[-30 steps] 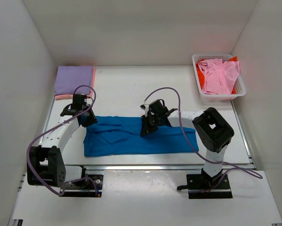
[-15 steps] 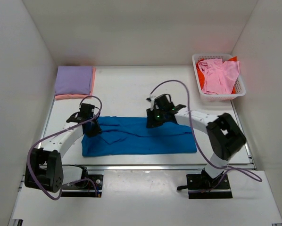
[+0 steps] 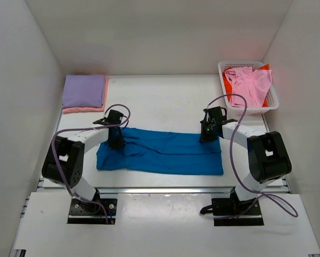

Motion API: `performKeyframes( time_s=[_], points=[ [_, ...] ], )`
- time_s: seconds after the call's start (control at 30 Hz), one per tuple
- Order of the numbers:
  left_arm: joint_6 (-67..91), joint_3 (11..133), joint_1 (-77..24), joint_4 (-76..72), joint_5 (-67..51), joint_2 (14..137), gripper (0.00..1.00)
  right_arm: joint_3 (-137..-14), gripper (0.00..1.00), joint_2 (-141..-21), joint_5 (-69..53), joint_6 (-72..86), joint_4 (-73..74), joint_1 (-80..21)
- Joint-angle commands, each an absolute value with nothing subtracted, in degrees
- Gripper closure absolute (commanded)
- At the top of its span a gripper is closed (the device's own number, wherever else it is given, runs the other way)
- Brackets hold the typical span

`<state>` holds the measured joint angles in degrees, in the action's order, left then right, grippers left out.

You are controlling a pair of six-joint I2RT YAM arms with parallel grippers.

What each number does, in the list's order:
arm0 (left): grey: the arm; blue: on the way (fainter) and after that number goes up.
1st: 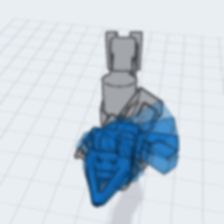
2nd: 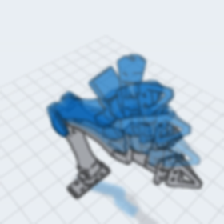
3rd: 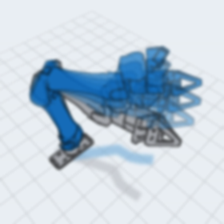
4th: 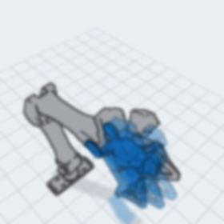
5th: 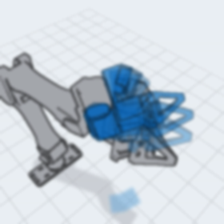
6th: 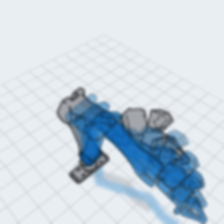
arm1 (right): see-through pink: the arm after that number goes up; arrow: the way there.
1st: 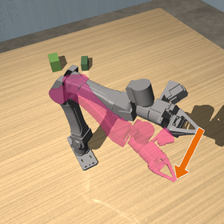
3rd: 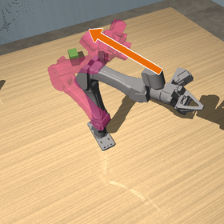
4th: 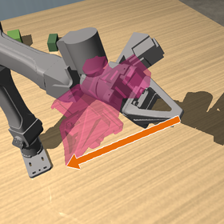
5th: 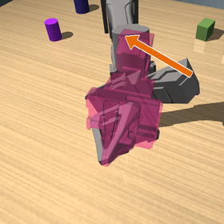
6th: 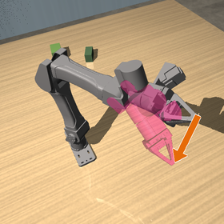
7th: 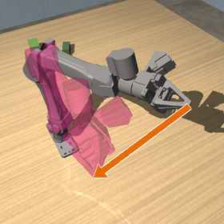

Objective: Fold and stack the t-shirts
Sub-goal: Rotate the tshirt 90 degrees

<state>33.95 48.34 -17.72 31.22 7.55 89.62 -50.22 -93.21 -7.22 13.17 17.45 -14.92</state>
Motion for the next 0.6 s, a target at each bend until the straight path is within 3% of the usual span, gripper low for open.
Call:
performKeyframes(
  time_s=[0.0,0.07,0.3,0.4,0.57],
  points=[
    [34.2,53.5,-17.6,27.6,7.8,96.8,0.64,-46.5,0.95,-92.6,-1.5,17.1,22.2,-14.7],
    [33.4,58.6,-17.8,28.6,7.7,101.1,0.66,-45.4,0.95,-91.6,0.0,21.8,24.6,-15.5],
    [29.5,94.3,-22.4,38.6,3.1,125.7,0.70,-33.1,0.98,-81.0,-3.1,37.8,18.6,-27.6],
    [29.5,117.2,-24.9,45.9,1.2,139.3,0.72,-25.7,0.99,-77.1,-6.3,48.7,9.6,-35.2],
    [27.2,156.8,-27.7,63.2,0.3,159.4,0.72,-27.3,1.00,-80.9,-6.9,54.7,0.4,-44.3]
  ],
)
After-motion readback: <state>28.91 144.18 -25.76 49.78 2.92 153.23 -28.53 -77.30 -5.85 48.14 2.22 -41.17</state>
